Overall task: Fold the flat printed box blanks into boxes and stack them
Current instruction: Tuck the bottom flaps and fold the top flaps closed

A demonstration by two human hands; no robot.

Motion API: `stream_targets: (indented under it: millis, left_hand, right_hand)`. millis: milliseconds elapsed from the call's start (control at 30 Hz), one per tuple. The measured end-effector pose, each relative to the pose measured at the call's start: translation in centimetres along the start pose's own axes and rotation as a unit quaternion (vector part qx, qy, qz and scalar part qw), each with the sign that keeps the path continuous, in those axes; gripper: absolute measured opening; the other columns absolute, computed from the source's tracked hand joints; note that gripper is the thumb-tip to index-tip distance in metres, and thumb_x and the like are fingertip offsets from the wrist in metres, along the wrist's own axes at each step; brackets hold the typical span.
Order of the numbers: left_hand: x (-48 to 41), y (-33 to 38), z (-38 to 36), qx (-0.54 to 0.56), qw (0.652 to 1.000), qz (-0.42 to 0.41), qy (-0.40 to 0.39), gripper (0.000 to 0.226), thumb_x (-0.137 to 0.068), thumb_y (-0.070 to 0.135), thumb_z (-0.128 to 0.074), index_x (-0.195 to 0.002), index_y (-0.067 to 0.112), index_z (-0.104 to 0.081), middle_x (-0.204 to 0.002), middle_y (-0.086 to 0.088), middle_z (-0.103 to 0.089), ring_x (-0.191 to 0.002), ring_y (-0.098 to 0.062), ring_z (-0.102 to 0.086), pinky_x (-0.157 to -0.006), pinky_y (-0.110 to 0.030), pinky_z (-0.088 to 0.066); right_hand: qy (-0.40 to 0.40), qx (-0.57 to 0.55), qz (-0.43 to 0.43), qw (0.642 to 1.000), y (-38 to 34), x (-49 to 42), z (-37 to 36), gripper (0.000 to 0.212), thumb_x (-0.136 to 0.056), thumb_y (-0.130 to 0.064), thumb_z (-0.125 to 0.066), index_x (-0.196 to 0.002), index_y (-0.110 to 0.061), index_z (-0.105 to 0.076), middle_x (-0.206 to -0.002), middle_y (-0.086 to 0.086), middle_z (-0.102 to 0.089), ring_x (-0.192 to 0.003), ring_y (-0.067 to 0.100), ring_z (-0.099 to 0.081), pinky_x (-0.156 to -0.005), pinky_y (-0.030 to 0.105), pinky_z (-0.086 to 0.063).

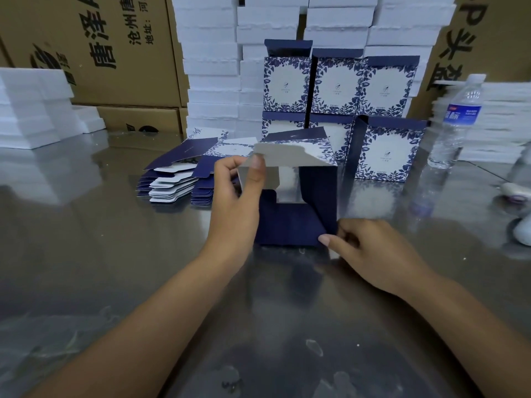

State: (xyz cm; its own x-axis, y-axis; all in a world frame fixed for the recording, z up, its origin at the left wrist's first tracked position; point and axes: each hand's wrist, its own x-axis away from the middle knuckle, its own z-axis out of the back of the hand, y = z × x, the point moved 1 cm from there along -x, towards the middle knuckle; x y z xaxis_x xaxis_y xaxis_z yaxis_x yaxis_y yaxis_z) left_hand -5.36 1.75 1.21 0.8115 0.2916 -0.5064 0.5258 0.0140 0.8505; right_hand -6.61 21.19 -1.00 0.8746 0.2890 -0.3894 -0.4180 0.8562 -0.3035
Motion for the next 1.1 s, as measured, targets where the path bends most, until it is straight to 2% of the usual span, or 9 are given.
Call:
stream_targets:
  millis: [167,400,567,667,833,900,967,1033,1100]
  left_hand:
    - [0.1,0.1,-0.1,0.010,1.000,-0.003,0.002,0.031,-0.077,0.054,-0.047,-0.092,0.027,-0.046,-0.070,0.042,-0.053,-0.070,0.024,-0.050,-0.063,0.005,-0.033]
    - [0.2,0.3,-0.1,-0.001,1.000,-0.003,-0.006,0.031,-0.077,0.056,-0.045,-0.093,0.029,-0.046,-0.071,0.041,-0.053,-0.072,0.024,-0.050,-0.064,0.005,-0.033]
    - [0.6,0.4,-0.2,-0.014,0.998,-0.026,-0.052,0.033,-0.080,0.057,-0.045,-0.094,0.028,-0.045,-0.072,0.040,-0.052,-0.073,0.021,-0.051,-0.066,0.003,-0.035]
    - [1.2,0.1,-0.7,-0.026,0.993,-0.032,-0.115,0.030,-0.085,0.059,-0.050,-0.098,0.032,-0.045,-0.080,0.032,-0.054,-0.074,0.013,-0.051,-0.069,-0.004,-0.039]
    - [1.7,-0.5,-1.3,-0.048,0.978,-0.022,-0.203,0.055,-0.074,0.076,-0.047,-0.121,0.048,-0.036,-0.135,0.013,-0.045,-0.126,-0.002,-0.044,-0.107,-0.032,-0.036]
    - [1.5,-0.6,-1.4,-0.035,0.977,-0.016,-0.212,0.074,-0.064,0.089,-0.041,-0.127,0.052,-0.031,-0.148,0.015,-0.033,-0.139,-0.005,-0.029,-0.115,-0.037,-0.027]
    - [1.3,-0.8,-1.3,-0.039,0.975,-0.023,-0.218,0.071,-0.071,0.086,-0.035,-0.134,0.053,-0.025,-0.151,0.025,-0.026,-0.142,0.000,-0.021,-0.118,-0.033,-0.020]
    - [1.5,-1.2,-1.2,-0.065,0.972,-0.042,-0.221,0.056,-0.091,0.062,-0.037,-0.142,0.047,-0.021,-0.150,0.029,-0.026,-0.139,0.008,-0.019,-0.117,-0.025,-0.019]
    - [1.6,-1.6,-1.0,-0.069,0.977,-0.040,-0.198,0.054,-0.091,0.038,-0.046,-0.141,0.038,-0.025,-0.146,0.016,-0.037,-0.135,0.001,-0.032,-0.113,-0.034,-0.032]
  right_hand:
    - [0.010,0.014,0.002,1.000,0.0,0.1,0.1,0.047,-0.094,-0.046,-0.044,-0.057,-0.018,-0.043,-0.053,-0.003,-0.048,-0.059,0.020,-0.049,-0.054,0.032,-0.038]
    - [0.019,0.043,-0.027,0.999,-0.1,0.1,0.3,0.053,-0.083,-0.066,-0.040,-0.056,-0.021,-0.046,-0.052,-0.005,-0.048,-0.056,0.008,-0.048,-0.048,0.027,-0.030]
    - [0.148,-0.094,-0.041,0.984,-0.2,-0.2,0.5,0.063,-0.067,-0.077,-0.038,-0.107,-0.029,-0.044,-0.088,-0.012,-0.056,-0.083,0.012,-0.055,-0.067,0.029,-0.040]
    - [0.236,-0.183,0.030,0.954,-1.0,-0.2,0.7,0.062,-0.081,-0.056,-0.058,-0.133,-0.027,-0.037,-0.121,-0.013,-0.045,-0.113,0.001,-0.043,-0.092,0.004,-0.030]
    - [0.264,-0.189,0.062,0.944,-1.1,-0.5,1.5,0.033,-0.084,-0.016,-0.065,-0.116,-0.015,-0.057,-0.118,-0.001,-0.052,-0.116,0.021,-0.049,-0.101,0.034,-0.038]
    - [0.268,-0.197,0.058,0.941,-1.0,-0.5,2.0,0.027,-0.085,-0.021,-0.058,-0.112,-0.018,-0.060,-0.111,-0.003,-0.053,-0.111,0.019,-0.051,-0.096,0.026,-0.037]
    - [0.278,-0.204,0.058,0.937,-1.1,-0.5,2.4,0.022,-0.087,-0.035,-0.054,-0.106,-0.024,-0.059,-0.106,-0.003,-0.054,-0.103,0.013,-0.052,-0.090,0.016,-0.037]
    - [0.294,-0.208,0.059,0.931,-1.3,-0.4,2.7,0.020,-0.086,-0.049,-0.048,-0.097,-0.035,-0.056,-0.099,-0.004,-0.054,-0.095,0.007,-0.050,-0.085,0.009,-0.035]
    - [0.315,-0.204,0.060,0.925,-1.6,-0.2,3.1,0.011,-0.084,-0.056,-0.046,-0.088,-0.048,-0.050,-0.091,-0.004,-0.053,-0.090,0.009,-0.049,-0.079,0.007,-0.033]
